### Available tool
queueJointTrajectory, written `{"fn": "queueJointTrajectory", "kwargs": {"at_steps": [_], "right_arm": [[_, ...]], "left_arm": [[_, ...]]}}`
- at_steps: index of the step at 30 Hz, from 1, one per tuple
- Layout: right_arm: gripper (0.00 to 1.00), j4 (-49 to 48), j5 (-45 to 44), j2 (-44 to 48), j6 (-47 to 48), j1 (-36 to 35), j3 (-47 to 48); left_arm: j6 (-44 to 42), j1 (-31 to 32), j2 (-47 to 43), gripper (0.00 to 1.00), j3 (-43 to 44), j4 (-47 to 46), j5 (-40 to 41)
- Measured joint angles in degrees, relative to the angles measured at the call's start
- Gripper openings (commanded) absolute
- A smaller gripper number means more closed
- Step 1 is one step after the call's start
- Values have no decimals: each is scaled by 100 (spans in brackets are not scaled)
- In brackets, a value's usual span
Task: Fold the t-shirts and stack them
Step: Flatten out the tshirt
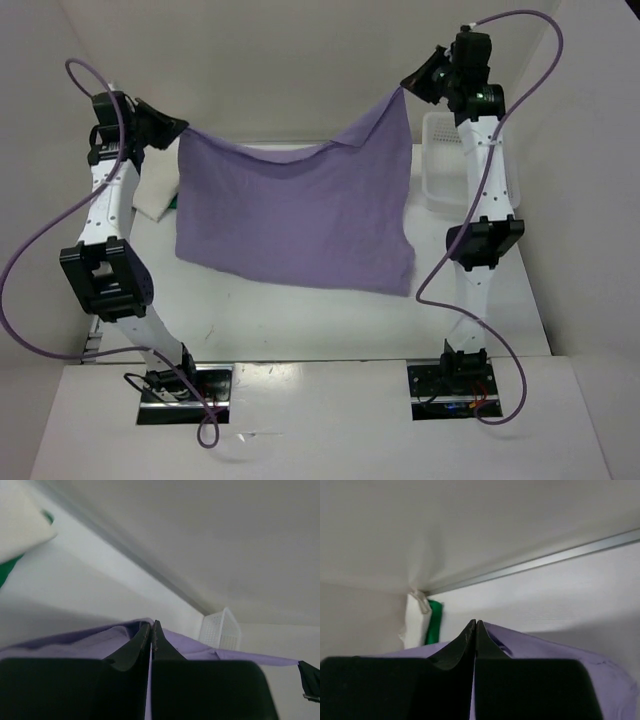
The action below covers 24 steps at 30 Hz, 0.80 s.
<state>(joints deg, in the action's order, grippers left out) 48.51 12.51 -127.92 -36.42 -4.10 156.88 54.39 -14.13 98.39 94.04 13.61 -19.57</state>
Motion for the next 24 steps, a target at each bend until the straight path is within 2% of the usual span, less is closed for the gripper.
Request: {"fn": "queueJointTrajectory", "kwargs": {"at_steps": [3,7,10,14,18,20,24], "right_arm": [[0,-243,192,219,-254,188,31],[0,-833,356,953,-522,503,90],[0,-1226,501,1692,-640,697,59],[0,-1512,774,2573,-562,732,-326],[0,-1923,933,3884,-352,656,-2942],[0,-2015,857,4413,-177,588,-4485],[0,-1978,608,4859,92,409,-7337]], "left_arm": [[17,42,380,0,986,107,-17],[262,-188,302,0,1906,-208,-149],[319,-431,120,0,2184,-448,-177],[321,-544,-234,0,1956,-682,-186],[234,-511,-857,0,671,-946,-195],[120,-509,-1202,0,-284,-1143,-190],[-107,-507,-1759,0,-2177,-1071,-157]]}}
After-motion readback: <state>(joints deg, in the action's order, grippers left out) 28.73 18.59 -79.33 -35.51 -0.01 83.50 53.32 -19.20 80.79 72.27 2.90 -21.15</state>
